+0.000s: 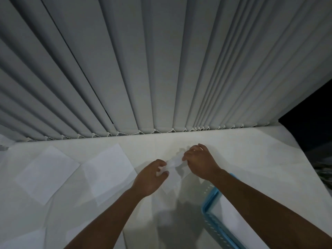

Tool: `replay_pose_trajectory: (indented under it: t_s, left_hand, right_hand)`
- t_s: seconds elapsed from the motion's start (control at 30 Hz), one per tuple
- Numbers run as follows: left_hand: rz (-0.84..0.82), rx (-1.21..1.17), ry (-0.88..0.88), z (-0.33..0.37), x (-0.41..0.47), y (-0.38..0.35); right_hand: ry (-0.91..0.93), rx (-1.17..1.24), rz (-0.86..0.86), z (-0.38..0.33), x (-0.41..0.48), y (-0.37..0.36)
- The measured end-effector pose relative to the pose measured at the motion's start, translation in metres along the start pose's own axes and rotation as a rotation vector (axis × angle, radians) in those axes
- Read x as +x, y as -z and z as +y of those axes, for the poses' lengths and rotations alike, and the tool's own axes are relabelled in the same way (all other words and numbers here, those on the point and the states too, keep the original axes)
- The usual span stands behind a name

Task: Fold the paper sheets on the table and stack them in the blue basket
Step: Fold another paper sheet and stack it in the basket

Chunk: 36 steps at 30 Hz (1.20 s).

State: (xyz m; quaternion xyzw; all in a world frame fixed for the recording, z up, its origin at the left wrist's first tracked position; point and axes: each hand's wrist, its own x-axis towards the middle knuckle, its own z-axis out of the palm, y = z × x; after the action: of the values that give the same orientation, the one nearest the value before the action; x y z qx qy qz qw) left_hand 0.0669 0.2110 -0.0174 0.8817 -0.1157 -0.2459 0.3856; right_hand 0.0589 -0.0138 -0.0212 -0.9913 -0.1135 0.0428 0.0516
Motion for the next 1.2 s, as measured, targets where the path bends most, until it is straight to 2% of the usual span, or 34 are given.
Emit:
replay_pose_trajectory:
  t_s: [0.07, 0.17, 0.3, 0.37, 0.47, 0.57, 0.7, 0.87, 0.93, 1.07, 1.2]
  left_hand:
    - [0.035, -0.121, 0.064, 0.003, 0.001, -0.002]
    - [0.119, -0.278, 0.136, 0.005, 0.004, -0.005]
    - [0.201, -0.092, 0.154, 0.005, 0.016, -0.010]
    - [0.153, 0.039, 0.164, 0.006, 0.022, -0.016]
    - [0.072, 0.082, 0.261, 0.011, 0.032, -0.021]
    - [-0.018, 0.196, 0.273, 0.016, 0.041, -0.022]
    - [-0.045, 0.051, 0.276, 0.022, 0.040, -0.014]
    - [-0.038, -0.467, 0.330, 0.042, 0.014, -0.004]
    - [0.011, -0.708, 0.331, 0.049, -0.001, -0.004]
    - [0.093, -1.113, 0.283, 0.066, -0.036, -0.014]
    - [0.089, -1.218, 0.280, 0.080, -0.065, -0.034]
  right_hand:
    - [-0.021, -0.068, -0.055, 0.001, -0.009, -0.002]
    - [-0.055, -0.044, -0.149, -0.002, -0.021, -0.007]
    - [-0.136, -0.044, -0.199, -0.004, -0.030, -0.004]
    - [-0.169, -0.026, -0.207, -0.007, -0.033, -0.003]
    - [-0.206, -0.047, -0.238, -0.012, -0.037, -0.003]
    - [-0.217, -0.078, -0.268, -0.015, -0.040, 0.001]
    - [-0.272, -0.011, -0.191, -0.023, -0.049, 0.008]
    - [-0.515, 0.397, 0.279, -0.055, -0.071, 0.028]
    - [-0.636, 0.643, 0.393, -0.073, -0.083, 0.033]
    - [-0.912, 1.176, 0.354, -0.099, -0.099, 0.040]
    - [-1.055, 1.418, 0.266, -0.104, -0.113, 0.044]
